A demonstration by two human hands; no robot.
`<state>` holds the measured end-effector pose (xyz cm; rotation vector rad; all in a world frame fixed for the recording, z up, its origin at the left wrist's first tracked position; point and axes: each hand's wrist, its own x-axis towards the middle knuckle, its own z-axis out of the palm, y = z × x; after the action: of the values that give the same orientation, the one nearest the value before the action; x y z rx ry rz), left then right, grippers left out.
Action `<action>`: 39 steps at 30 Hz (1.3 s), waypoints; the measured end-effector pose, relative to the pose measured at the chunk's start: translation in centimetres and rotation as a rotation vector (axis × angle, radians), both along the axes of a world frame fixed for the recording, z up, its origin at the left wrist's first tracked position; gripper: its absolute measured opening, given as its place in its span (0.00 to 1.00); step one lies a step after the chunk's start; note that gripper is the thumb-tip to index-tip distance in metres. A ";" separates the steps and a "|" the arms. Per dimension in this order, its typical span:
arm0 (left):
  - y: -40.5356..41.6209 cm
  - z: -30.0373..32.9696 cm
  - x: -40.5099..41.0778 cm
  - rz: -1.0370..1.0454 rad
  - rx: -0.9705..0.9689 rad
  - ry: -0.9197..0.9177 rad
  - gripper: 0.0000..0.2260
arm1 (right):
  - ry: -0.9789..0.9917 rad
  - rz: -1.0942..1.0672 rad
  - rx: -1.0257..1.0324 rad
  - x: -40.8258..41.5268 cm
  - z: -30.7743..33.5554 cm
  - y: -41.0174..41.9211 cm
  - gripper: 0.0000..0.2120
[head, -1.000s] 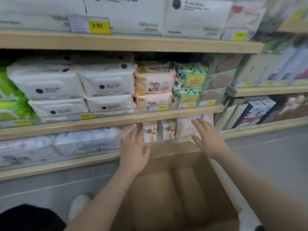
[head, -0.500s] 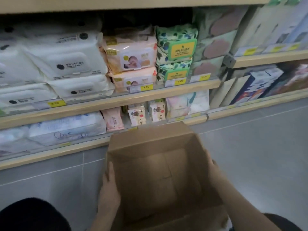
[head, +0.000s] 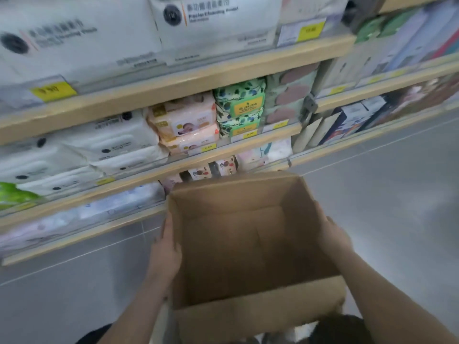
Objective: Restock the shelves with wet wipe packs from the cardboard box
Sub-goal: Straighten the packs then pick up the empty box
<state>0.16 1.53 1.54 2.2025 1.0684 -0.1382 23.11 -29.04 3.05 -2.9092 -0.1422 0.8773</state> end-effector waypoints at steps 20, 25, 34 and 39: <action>6.5 29.4 1.5 -0.394 0.002 -0.072 0.34 | -0.066 -0.283 0.014 -13.4 29.2 -0.6 0.40; 3.6 31.5 4.4 -0.495 -0.043 -0.059 0.35 | -0.082 -0.410 -0.012 -14.7 30.4 -4.0 0.40; -3.9 32.5 16.6 -0.654 -0.061 -0.090 0.38 | -0.160 -0.560 -0.016 -8.0 30.7 -11.7 0.36; -9.7 33.6 25.7 -0.695 -0.061 -0.104 0.37 | -0.205 -0.620 -0.028 -1.2 32.9 -17.2 0.36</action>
<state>25.81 -8.19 35.12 2.4032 0.2035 -0.3480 21.90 -46.27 35.91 -2.7768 0.7192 0.4741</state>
